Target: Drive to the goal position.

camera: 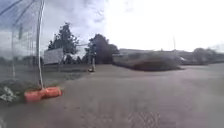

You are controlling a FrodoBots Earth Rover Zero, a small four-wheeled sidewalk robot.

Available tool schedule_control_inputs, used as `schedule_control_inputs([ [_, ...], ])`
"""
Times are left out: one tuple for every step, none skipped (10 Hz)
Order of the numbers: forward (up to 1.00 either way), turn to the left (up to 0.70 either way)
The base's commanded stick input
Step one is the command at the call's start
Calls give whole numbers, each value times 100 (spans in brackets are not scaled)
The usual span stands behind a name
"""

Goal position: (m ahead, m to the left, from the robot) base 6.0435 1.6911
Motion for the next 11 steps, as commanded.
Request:
schedule_control_inputs([
  [70,0],
  [70,0],
  [70,0],
  [70,0],
  [70,-15],
  [70,-22],
  [70,-30],
  [70,-30],
  [70,-30],
  [70,-30],
  [70,-30],
])
